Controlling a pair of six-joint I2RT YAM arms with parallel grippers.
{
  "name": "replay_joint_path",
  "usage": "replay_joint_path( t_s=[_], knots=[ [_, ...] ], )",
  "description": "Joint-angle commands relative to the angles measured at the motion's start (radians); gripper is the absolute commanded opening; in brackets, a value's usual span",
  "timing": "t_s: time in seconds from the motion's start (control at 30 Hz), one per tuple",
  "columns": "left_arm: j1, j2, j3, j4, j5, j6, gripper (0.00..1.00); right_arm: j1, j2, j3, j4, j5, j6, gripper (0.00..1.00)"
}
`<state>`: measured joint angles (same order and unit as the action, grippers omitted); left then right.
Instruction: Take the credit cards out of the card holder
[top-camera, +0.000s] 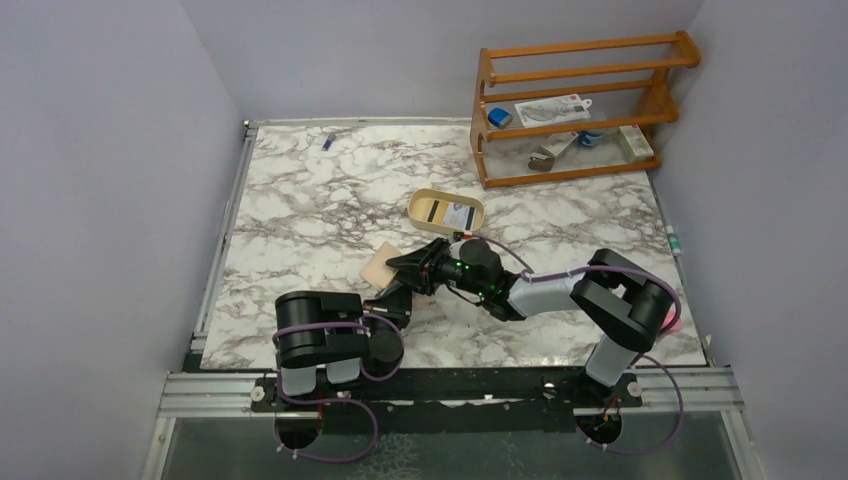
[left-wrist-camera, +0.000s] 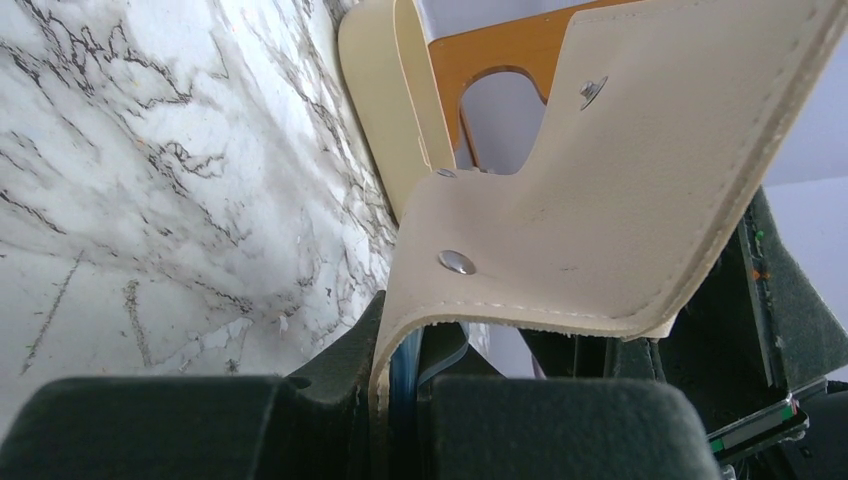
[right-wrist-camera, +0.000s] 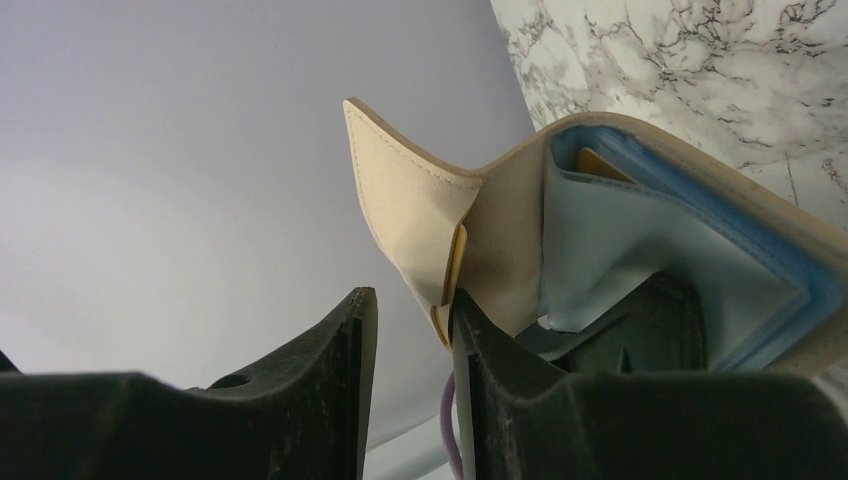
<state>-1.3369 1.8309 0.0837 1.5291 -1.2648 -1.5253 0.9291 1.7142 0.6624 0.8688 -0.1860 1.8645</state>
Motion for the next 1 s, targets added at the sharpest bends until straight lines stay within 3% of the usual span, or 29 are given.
replay_joint_path(
  t_s=[0.0, 0.1, 0.23, 0.3, 0.5, 0.63, 0.7, 0.87, 0.97],
  knots=[
    [0.026, 0.023, -0.029, 0.261, -0.041, -0.038, 0.0, -0.004, -0.087, 0.019, 0.08, -0.05, 0.003, 0.36],
    [0.029, 0.024, -0.029, 0.262, -0.037, -0.043, 0.0, -0.004, -0.091, 0.026, 0.058, -0.054, -0.008, 0.32],
    [0.031, 0.023, -0.023, 0.261, -0.023, -0.036, 0.0, -0.004, -0.077, 0.04, 0.055, -0.062, -0.011, 0.08],
    [0.031, 0.027, -0.021, 0.262, -0.021, -0.04, 0.0, -0.004, -0.064, 0.045, 0.055, -0.069, -0.009, 0.06],
    [0.033, 0.037, -0.018, 0.262, -0.018, -0.054, 0.0, -0.004, -0.04, 0.051, 0.073, -0.082, -0.002, 0.06],
    [0.034, 0.042, -0.022, 0.261, -0.019, -0.067, 0.0, -0.004, -0.03, 0.048, 0.088, -0.087, -0.004, 0.25],
    [0.035, 0.043, -0.023, 0.262, -0.019, -0.071, 0.0, -0.005, -0.02, 0.047, 0.101, -0.092, 0.0, 0.29],
    [0.036, 0.047, -0.025, 0.262, -0.018, -0.081, 0.0, -0.005, -0.007, 0.05, 0.102, -0.102, 0.005, 0.29],
    [0.039, 0.047, -0.027, 0.261, -0.018, -0.086, 0.0, -0.005, -0.008, 0.05, 0.087, -0.103, 0.007, 0.24]
  ],
)
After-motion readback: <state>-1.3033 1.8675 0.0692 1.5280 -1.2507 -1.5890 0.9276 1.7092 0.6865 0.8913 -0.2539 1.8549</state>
